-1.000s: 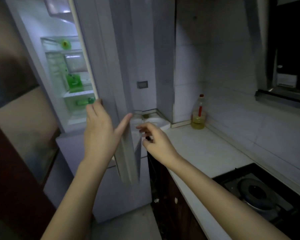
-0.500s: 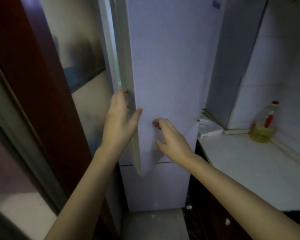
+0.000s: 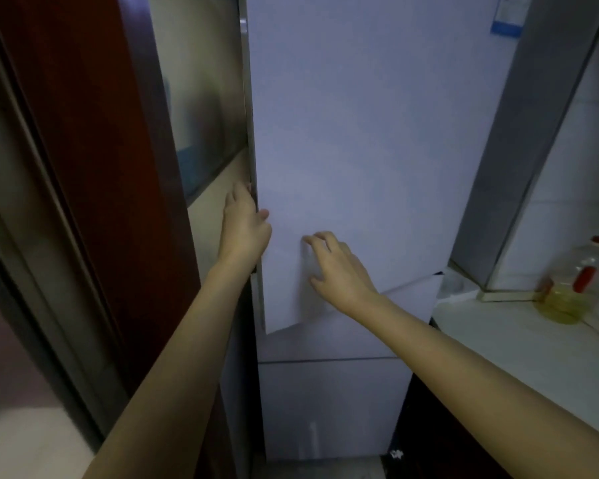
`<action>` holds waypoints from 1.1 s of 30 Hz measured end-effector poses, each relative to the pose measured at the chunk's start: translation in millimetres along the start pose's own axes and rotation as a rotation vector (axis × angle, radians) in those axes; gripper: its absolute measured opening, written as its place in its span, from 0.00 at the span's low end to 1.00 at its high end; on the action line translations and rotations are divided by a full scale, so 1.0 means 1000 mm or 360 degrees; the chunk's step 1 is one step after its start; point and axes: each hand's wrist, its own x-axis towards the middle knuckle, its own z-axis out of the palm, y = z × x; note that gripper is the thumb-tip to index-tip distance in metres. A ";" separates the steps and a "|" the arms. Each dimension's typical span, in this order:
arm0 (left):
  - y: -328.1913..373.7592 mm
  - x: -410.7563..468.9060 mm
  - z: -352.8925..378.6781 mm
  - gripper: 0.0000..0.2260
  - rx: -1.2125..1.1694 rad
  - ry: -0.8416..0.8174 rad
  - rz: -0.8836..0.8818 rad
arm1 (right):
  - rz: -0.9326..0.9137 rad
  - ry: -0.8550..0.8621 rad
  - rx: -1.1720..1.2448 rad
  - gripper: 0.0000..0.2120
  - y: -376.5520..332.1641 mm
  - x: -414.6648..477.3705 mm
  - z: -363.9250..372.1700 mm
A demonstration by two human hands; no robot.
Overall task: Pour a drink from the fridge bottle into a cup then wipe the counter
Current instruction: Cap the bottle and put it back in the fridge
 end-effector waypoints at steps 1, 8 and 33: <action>-0.003 0.007 0.002 0.22 0.0014 0.0005 -0.0015 | -0.0008 0.0025 -0.0114 0.32 -0.001 0.007 0.004; -0.027 0.054 0.011 0.18 0.0046 0.0001 -0.0038 | -0.0028 0.0302 -0.0495 0.26 -0.002 0.058 0.034; -0.089 0.139 0.091 0.52 0.0795 0.0278 0.0454 | -0.0408 0.0724 -0.0609 0.32 0.069 0.185 0.107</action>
